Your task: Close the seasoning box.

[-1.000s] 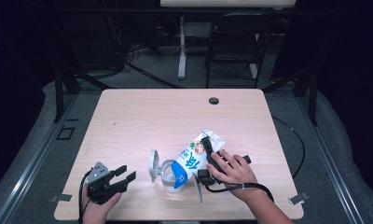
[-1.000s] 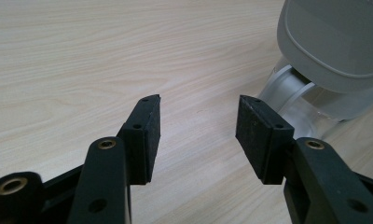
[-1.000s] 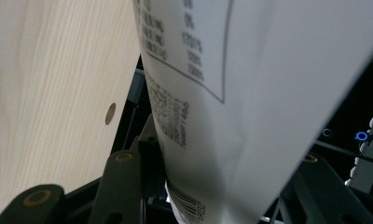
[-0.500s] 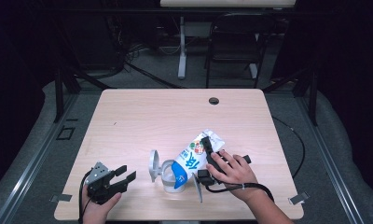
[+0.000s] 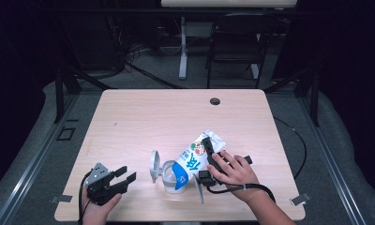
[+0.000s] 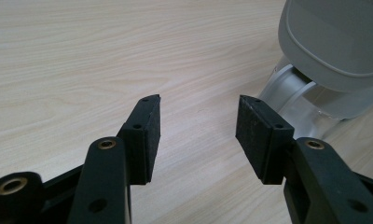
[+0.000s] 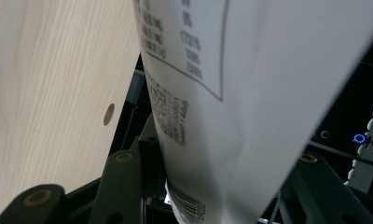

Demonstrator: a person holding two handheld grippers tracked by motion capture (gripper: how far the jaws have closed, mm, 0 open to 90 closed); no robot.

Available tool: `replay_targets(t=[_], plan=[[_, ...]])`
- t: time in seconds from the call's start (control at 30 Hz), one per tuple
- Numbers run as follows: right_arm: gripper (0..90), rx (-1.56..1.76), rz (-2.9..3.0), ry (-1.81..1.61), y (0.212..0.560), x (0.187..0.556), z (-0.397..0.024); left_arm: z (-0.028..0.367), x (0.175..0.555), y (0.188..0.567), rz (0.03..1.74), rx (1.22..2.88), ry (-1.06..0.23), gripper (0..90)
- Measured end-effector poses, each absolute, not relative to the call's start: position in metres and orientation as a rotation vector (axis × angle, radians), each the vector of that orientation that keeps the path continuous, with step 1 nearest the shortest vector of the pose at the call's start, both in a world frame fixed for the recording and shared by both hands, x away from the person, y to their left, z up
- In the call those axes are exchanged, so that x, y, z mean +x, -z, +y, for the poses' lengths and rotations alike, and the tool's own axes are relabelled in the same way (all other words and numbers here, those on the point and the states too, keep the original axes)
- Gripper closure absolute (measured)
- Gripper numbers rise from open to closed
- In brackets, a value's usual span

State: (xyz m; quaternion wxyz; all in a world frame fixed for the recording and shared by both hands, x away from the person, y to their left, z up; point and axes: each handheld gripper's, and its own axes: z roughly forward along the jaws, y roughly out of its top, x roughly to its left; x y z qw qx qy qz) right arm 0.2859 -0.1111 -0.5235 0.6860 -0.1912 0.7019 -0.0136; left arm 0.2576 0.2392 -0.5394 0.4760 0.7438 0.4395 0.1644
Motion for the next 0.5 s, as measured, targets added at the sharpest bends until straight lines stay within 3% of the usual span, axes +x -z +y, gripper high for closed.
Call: replay_targets(t=[0.5], plan=[[56.1,-0.435,1.575,0.033,0.5236,0.2861,-0.1108,0.2388,0.2574,0.5389,1.077,1.814,-0.4,50.5]])
